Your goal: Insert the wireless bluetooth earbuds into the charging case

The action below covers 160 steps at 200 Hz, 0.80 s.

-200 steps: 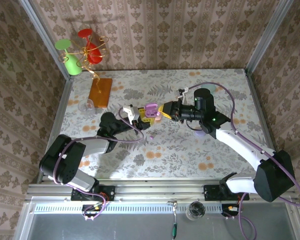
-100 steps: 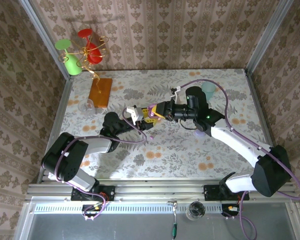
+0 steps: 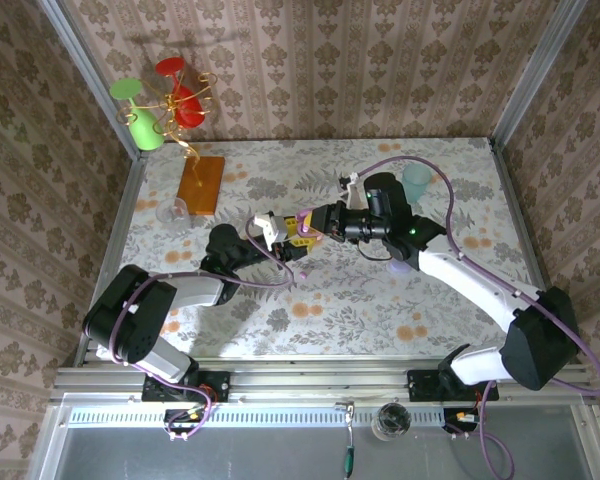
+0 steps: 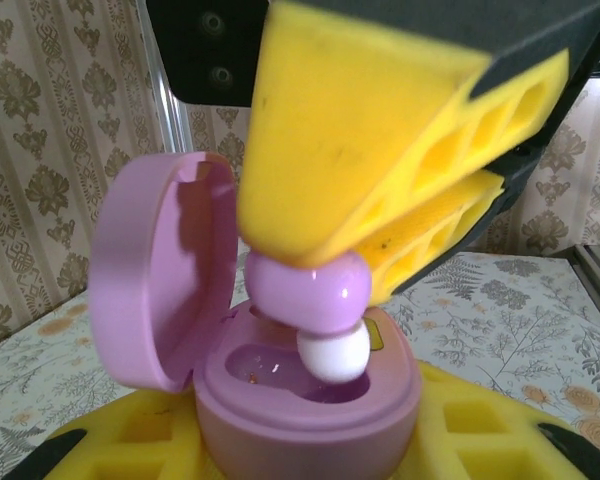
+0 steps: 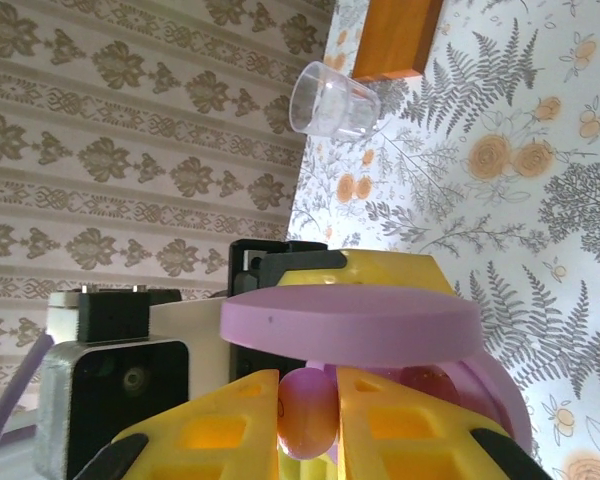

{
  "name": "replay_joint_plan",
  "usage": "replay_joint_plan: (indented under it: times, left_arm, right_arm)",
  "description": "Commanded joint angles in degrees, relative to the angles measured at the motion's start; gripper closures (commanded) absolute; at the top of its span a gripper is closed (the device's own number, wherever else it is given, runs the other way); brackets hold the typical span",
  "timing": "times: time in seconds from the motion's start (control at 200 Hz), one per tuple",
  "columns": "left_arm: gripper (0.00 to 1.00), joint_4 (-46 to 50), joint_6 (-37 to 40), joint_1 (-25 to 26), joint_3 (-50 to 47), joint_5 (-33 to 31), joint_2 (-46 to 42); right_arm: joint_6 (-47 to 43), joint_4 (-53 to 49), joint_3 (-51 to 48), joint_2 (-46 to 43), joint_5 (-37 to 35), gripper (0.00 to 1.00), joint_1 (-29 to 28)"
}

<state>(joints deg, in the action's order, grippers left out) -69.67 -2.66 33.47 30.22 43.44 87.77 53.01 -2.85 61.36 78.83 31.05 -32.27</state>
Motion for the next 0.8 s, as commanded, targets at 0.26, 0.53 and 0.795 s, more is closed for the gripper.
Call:
replay_joint_plan:
  times: [0.26,0.53,0.795]
  left_arm:
    - [0.68,0.76,2.40,0.45,2.20,-0.46,-1.29]
    - [0.68,0.67,2.52,0.45,1.59,-0.81,-2.46]
    - [0.68,1.11,2.72,0.37,1.50,-0.75,-2.96]
  right_arm:
    - [-1.90,-2.11,2.20,3.44,-1.24,0.79,-1.48]
    - [-3.88,-5.93,3.05,3.20,-4.02,0.74,-1.66]
    - [-5.38,-8.46,4.03,1.95,-5.18,0.73,-1.65]
